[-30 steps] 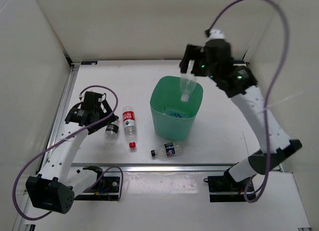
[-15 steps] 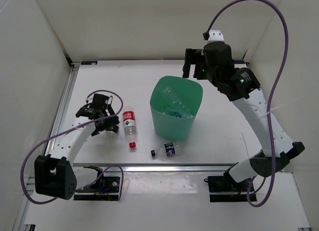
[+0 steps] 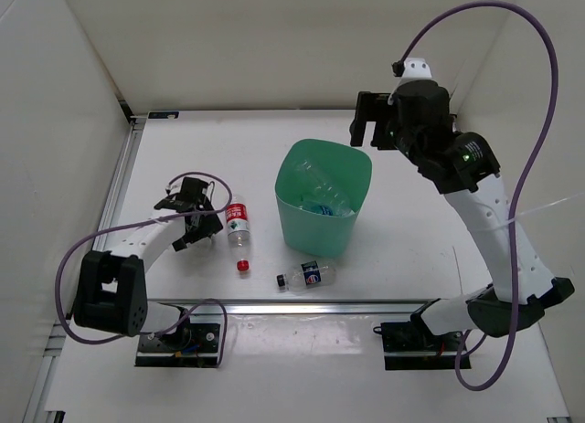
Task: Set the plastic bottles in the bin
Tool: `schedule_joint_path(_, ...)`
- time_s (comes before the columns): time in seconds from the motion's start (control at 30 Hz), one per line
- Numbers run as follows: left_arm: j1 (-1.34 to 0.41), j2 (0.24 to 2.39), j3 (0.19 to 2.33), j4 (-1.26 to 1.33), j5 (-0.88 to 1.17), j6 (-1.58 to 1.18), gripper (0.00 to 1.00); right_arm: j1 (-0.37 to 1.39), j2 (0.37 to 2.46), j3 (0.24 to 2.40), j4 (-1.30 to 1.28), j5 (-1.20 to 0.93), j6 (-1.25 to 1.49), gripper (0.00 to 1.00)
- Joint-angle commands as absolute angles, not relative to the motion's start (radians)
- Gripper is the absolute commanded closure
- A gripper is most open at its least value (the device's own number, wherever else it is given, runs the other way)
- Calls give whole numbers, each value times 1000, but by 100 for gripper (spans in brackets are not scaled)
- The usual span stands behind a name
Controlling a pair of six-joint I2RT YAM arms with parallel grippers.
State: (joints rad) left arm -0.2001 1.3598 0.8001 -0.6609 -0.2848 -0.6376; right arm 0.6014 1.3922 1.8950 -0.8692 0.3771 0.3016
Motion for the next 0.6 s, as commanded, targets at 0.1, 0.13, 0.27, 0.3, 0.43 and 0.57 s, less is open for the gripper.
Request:
schedule_joint_path(0.1,-204,1368,726,-543,-298,-659,6,572,1336,1867,-897,362,272,0)
schedule_joint_path(0.13,-204,1368,713,-543,-298,-660,9,572,1336,1867,-897,362,272,0)
schedule_joint_path(0.27,-204,1347,687,-532,-298,-672,26,554,1327,1856,-897,353,281,0)
schedule_joint_path(0.3,-204,1335,674,-523,-298,-672,31,554,1327,1856,-906,353,281,0)
schedule_joint_path(0.43,-204,1289,649,-523,-298,-661,44,554,1318,1847,-916,353,290,0)
schedule_joint_path(0.57,-204,1209,627,-523,-278,-629,57,554,1318,1847,-916,341,299,0)
